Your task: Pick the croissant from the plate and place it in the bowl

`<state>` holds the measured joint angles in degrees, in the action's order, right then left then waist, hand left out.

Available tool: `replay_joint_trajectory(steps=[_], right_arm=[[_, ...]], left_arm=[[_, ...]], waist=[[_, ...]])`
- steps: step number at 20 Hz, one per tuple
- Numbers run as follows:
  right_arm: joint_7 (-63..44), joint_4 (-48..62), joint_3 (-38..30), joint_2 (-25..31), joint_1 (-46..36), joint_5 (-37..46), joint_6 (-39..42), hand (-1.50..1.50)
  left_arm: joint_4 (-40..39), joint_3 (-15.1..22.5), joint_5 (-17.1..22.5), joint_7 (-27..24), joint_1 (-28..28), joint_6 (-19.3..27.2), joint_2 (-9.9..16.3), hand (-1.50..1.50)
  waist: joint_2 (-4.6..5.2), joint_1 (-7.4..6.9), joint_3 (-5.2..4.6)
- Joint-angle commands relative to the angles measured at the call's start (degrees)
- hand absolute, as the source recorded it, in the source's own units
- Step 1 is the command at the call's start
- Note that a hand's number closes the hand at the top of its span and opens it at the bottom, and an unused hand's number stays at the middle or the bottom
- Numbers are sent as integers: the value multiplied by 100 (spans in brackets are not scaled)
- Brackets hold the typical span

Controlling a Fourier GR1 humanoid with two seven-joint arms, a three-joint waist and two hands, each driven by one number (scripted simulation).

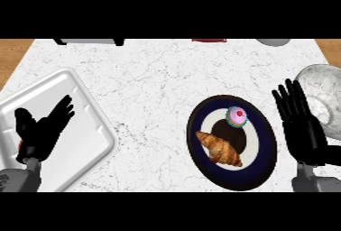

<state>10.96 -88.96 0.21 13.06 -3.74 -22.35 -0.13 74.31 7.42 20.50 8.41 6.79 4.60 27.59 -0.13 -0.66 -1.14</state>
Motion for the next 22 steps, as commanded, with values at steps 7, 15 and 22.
replay_joint_trajectory(steps=[7, 15, 22], right_arm=[[265, -926, 1661, 1970, -1188, 2790, 1413, 150], [2895, -200, 1990, 560, 529, 2106, 1336, -150], [1929, -1772, 1271, 1336, 854, 2440, 1080, -150]], left_arm=[[588, 273, -272, -495, 506, 190, -454, 0], [1155, 843, -1163, -827, 277, 1182, -1329, 0], [1162, 363, -927, -516, 463, 845, -1128, 0]], waist=[[-418, -89, -36], [10, 69, 119], [-2, 123, 109]])
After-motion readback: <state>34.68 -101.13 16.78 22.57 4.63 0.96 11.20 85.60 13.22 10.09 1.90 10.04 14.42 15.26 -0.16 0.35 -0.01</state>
